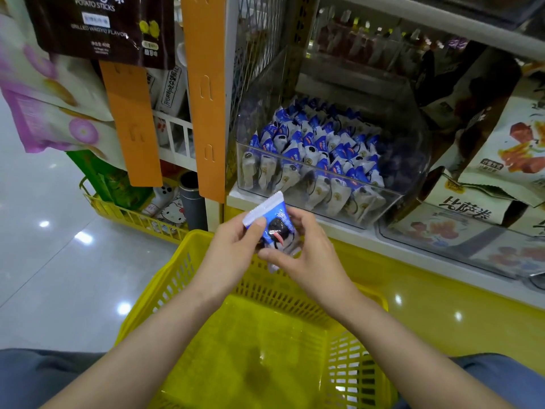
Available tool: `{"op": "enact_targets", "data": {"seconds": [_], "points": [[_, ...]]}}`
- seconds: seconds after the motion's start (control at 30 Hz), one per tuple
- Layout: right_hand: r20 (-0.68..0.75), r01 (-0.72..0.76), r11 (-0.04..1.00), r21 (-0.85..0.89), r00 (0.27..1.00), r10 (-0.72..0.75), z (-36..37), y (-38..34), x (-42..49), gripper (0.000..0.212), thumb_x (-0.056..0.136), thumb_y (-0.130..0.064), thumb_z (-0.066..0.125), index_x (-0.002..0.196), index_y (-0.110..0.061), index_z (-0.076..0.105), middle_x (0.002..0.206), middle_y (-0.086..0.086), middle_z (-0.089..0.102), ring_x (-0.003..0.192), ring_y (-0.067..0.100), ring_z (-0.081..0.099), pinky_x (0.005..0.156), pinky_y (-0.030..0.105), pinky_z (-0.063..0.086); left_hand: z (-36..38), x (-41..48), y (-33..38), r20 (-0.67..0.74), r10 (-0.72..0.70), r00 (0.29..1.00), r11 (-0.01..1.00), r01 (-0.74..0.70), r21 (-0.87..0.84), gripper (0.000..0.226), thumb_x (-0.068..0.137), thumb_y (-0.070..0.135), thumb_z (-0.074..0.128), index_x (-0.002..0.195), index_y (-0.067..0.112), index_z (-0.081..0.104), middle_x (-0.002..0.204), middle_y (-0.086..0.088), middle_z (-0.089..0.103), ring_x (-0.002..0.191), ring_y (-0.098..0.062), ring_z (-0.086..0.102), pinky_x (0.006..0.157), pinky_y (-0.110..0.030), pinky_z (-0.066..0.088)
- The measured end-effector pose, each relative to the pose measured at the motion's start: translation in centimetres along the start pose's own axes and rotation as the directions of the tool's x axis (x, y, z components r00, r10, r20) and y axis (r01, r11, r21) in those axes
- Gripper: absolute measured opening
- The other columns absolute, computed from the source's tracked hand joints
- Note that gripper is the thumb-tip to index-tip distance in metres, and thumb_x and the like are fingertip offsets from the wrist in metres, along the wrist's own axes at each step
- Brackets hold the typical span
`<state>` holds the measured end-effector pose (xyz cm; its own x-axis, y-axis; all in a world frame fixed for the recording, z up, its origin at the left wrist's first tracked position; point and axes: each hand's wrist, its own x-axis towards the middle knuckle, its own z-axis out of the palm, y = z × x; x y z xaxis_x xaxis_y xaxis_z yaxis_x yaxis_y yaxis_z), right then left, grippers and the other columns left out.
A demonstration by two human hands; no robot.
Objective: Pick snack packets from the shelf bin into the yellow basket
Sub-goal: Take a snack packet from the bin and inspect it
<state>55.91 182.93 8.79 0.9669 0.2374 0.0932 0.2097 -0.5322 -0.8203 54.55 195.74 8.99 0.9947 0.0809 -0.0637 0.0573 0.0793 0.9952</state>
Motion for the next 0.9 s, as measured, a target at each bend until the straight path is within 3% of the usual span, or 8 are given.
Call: {"op": "enact_targets", "data": {"seconds": [0.07, 0.17, 0.27, 0.4, 0.5, 0.63, 0.8, 0.9], "points": [[0.045, -0.084, 0.992, 0.093, 0.996, 0.080, -0.4, 0.0, 0.2, 0.042, 0.078, -0.025, 0.072, 0.116, -0.019, 0.055, 0.108, -0.011, 0.063, 0.098, 0.002, 0.057, 0.086, 0.018, 0.043, -0.3, 0.3, 0.0, -0.046, -0.037, 0.998, 0.998, 0.035, -0.054, 0.024, 0.098, 0.016, 0.041, 0.098, 0.015, 0.064, 0.091, -0.005, 0.072, 0.084, -0.015, 0.068, 0.077, -0.027, 0.055], [0.144, -0.181, 0.960, 0.213, 0.978, 0.152, -0.9, 0.0, 0.5, 0.016, 0.087, -0.013, 0.061, 0.102, -0.011, 0.065, 0.096, 0.005, 0.070, 0.080, 0.011, 0.064, 0.077, 0.026, 0.050, -0.7, 0.7, 0.1, -0.068, -0.117, 0.991, 0.978, 0.103, -0.179, 0.027, 0.098, 0.020, 0.041, 0.095, 0.008, 0.065, 0.094, -0.009, 0.072, 0.089, -0.020, 0.069, 0.080, -0.029, 0.056], [0.173, -0.192, 0.924, 0.331, 0.975, 0.141, -1.2, -0.4, 0.7, 0.013, 0.086, -0.005, 0.060, 0.091, -0.016, 0.066, 0.084, 0.005, 0.069, 0.061, 0.003, 0.061, 0.063, 0.017, 0.053, -1.2, 1.0, 0.3, -0.050, -0.165, 0.985, 0.953, 0.146, -0.267, 0.027, 0.097, 0.021, 0.042, 0.098, 0.003, 0.063, 0.092, -0.010, 0.073, 0.084, -0.019, 0.070, 0.070, -0.026, 0.057], [0.119, -0.094, 0.978, 0.187, 0.990, 0.072, -1.4, -0.4, 0.5, 0.013, 0.084, -0.014, 0.065, 0.089, -0.026, 0.065, 0.087, 0.000, 0.072, 0.073, 0.013, 0.067, 0.071, 0.029, 0.056, -1.4, 1.3, 0.7, -0.028, -0.156, 0.987, 0.941, 0.140, -0.309, 0.024, 0.097, 0.019, 0.044, 0.099, 0.005, 0.063, 0.088, -0.007, 0.074, 0.080, -0.017, 0.071, 0.063, -0.023, 0.056], [0.097, -0.131, 0.960, 0.246, 0.989, 0.110, -1.5, -0.8, 0.5, 0.011, 0.086, -0.015, 0.062, 0.096, -0.021, 0.060, 0.101, 0.004, 0.070, 0.091, 0.017, 0.065, 0.079, 0.032, 0.054, -0.8, 1.3, 1.0, -0.029, -0.024, 0.999, 0.995, 0.021, -0.096, 0.022, 0.096, 0.016, 0.044, 0.086, 0.013, 0.063, 0.073, 0.004, 0.073, 0.068, -0.005, 0.068, 0.058, -0.018, 0.053], [0.129, -0.145, 0.923, 0.357, 0.986, 0.105, -2.4, -1.7, 0.6, 0.011, 0.092, -0.014, 0.053, 0.098, -0.019, 0.060, 0.099, 0.002, 0.069, 0.092, 0.009, 0.064, 0.084, 0.024, 0.050, -0.3, 1.1, 1.4, 0.056, 0.151, 0.987, 0.966, -0.159, 0.202, 0.016, 0.095, 0.017, 0.047, 0.099, 0.013, 0.061, 0.087, 0.003, 0.067, 0.073, 0.003, 0.061, 0.068, -0.018, 0.050], [-0.130, 0.011, 0.960, 0.281, 0.991, 0.027, -5.7, -3.1, 1.8, 0.010, 0.087, -0.022, 0.060, 0.087, -0.015, 0.067, 0.085, 0.002, 0.071, 0.078, 0.007, 0.065, 0.071, 0.019, 0.050, -0.1, 2.5, 4.2, 0.100, 0.450, 0.888, 0.764, -0.440, 0.472, 0.015, 0.095, 0.021, 0.047, 0.107, 0.019, 0.056, 0.098, 0.008, 0.059, 0.087, 0.001, 0.053, 0.071, -0.009, 0.041], [-0.394, 0.020, 0.984, 0.176, 0.918, 0.051, -8.8, -3.4, 4.5, 0.026, 0.084, -0.039, 0.062, 0.094, -0.016, 0.065, 0.088, 0.001, 0.070, 0.083, 0.009, 0.066, 0.070, 0.021, 0.050, 0.1, 4.5, 6.1, 0.219, 0.568, 0.793, 0.564, -0.569, 0.598, 0.023, 0.096, 0.026, 0.043, 0.114, 0.017, 0.054, 0.106, 0.006, 0.054, 0.097, -0.004, 0.048, 0.082, -0.015, 0.037]]}}
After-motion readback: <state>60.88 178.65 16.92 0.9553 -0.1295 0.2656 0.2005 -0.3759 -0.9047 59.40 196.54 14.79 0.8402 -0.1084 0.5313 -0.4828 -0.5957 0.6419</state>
